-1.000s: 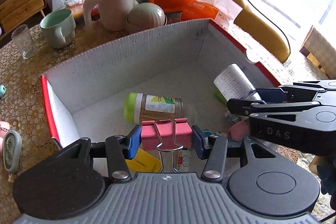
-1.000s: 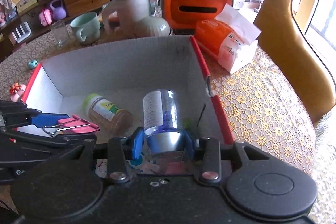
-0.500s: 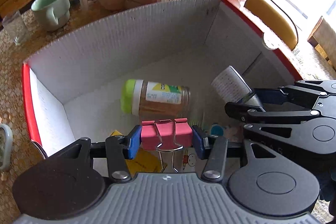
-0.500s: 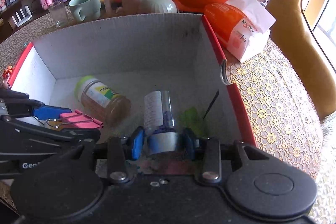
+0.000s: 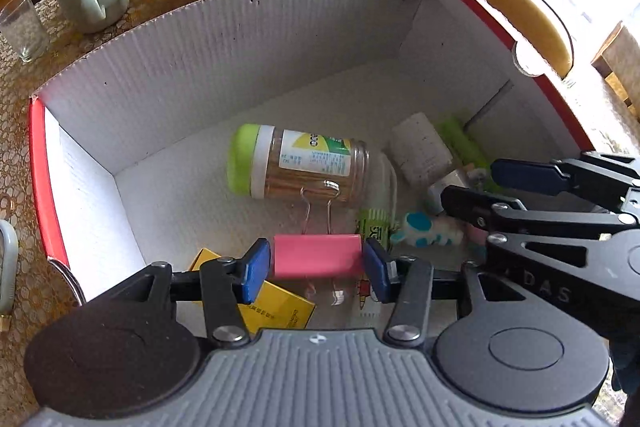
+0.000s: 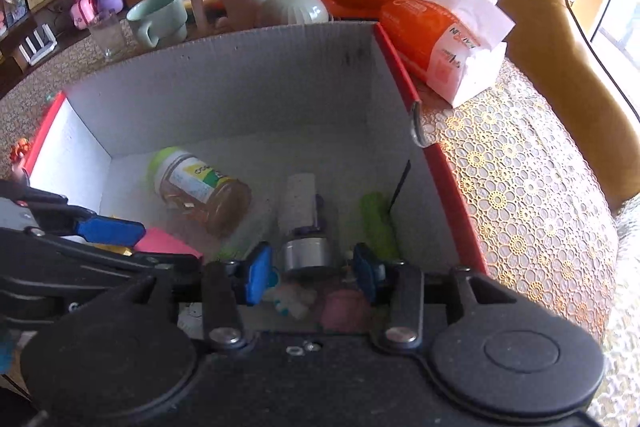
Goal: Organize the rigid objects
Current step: 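Open both tools to drop the clip and bottle into the box, then withdraw both tools from the box toward the dinosaur toy and tape dispenser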
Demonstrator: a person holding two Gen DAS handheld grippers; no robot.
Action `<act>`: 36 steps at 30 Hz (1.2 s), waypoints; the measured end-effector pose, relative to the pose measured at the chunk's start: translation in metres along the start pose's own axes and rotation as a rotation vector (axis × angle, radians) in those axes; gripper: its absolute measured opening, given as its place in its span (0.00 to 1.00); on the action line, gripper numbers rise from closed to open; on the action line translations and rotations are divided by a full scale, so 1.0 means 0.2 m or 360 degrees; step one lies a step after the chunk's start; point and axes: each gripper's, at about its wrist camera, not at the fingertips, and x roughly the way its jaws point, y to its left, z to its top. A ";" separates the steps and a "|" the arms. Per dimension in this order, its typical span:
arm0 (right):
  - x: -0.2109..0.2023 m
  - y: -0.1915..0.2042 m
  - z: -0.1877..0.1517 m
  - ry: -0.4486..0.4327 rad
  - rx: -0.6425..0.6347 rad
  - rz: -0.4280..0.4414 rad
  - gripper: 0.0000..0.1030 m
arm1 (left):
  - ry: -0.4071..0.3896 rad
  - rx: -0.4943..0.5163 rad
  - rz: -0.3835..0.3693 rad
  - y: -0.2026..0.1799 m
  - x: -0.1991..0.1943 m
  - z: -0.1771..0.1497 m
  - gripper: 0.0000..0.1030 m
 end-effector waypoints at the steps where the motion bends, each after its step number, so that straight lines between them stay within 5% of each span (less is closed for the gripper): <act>1: -0.02 0.00 0.00 -0.0009 0.0007 0.0003 0.47 | -0.0009 -0.0009 -0.0008 0.00 0.00 0.00 0.50; 5: -0.10 -0.03 -0.01 -0.0061 0.0037 0.0009 0.58 | -0.0081 -0.0038 -0.0040 0.03 -0.04 -0.02 0.62; 21: -0.44 0.06 -0.10 -0.0214 0.0073 0.0113 0.70 | -0.0335 -0.0054 -0.0119 0.09 -0.44 -0.18 0.62; 36: -0.69 0.35 -0.26 -0.0362 -0.0014 0.0259 0.80 | -0.0509 -0.0044 -0.0123 0.26 -0.76 -0.46 0.62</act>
